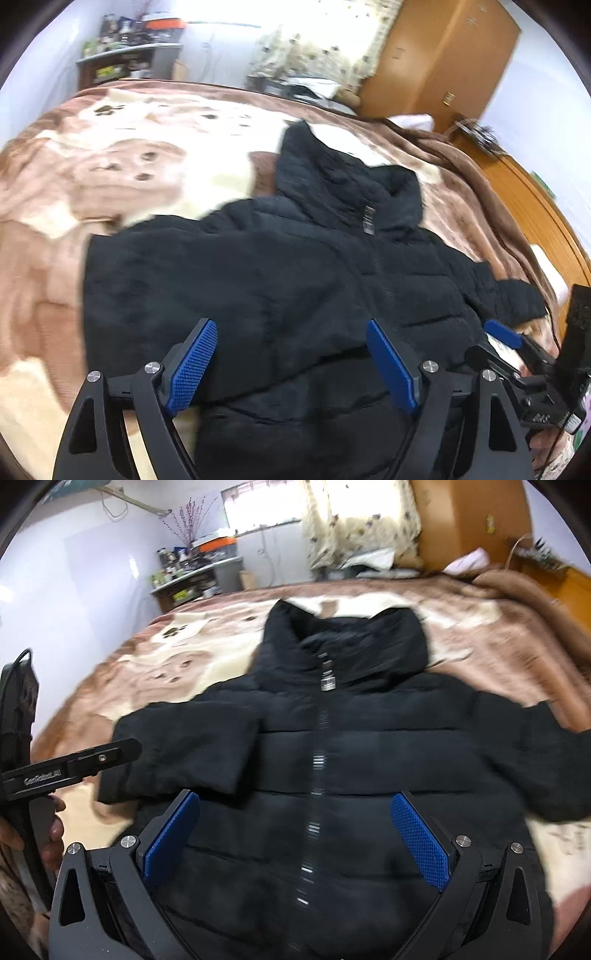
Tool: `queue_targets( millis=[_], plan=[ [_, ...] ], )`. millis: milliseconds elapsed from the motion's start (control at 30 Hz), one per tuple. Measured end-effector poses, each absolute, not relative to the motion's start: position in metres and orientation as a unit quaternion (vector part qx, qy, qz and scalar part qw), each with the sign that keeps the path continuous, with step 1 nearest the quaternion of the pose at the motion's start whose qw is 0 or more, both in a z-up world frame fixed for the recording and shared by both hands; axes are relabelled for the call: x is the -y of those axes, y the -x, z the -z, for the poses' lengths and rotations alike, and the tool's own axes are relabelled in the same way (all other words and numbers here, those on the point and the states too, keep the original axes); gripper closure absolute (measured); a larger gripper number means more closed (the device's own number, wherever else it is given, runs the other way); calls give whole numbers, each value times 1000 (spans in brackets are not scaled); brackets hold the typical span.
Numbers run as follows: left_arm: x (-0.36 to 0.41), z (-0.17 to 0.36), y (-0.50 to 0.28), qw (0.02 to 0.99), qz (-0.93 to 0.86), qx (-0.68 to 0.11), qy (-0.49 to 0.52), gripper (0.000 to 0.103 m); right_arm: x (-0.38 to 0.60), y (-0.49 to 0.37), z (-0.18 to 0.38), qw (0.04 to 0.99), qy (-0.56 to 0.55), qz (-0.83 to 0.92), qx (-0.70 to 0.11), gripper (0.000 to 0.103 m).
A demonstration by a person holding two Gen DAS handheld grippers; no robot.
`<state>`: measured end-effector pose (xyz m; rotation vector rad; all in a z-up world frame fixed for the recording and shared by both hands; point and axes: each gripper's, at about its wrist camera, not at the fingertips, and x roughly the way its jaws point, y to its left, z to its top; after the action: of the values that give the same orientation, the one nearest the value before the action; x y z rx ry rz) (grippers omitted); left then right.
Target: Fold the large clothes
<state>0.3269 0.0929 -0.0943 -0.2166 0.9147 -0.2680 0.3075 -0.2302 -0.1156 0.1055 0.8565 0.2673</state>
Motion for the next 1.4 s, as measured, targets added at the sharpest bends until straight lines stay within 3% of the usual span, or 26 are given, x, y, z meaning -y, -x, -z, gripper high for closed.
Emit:
queue_targets(
  millis=[300,367,467,533,667,733,800,1400],
  plan=[
    [-144,111,-335,876,76,-460,124,20,181,-361,161,863,-81,-196,-459,1],
    [-152,115,-334,875,73,-459,133,20,176,-367,166,860,-89,-198,-462,5],
    [-160,120,-335,877,54,-461,129,20,172,-375,172,855,-102,-193,-471,24],
    [-165,122,-335,877,39,-461,133,20,173,-380,175,849,-113,-191,-479,44],
    [-166,125,-336,877,39,-461,133,20,170,-385,177,846,-116,-202,-480,66],
    [-166,126,-336,876,34,-462,134,20,167,-384,176,847,-105,-208,-478,86],
    [-166,125,-334,877,29,-461,131,20,168,-383,173,851,-98,-204,-475,97],
    [-125,80,-339,897,36,-426,112,20,266,-361,95,913,-126,-109,-372,99]
  ],
)
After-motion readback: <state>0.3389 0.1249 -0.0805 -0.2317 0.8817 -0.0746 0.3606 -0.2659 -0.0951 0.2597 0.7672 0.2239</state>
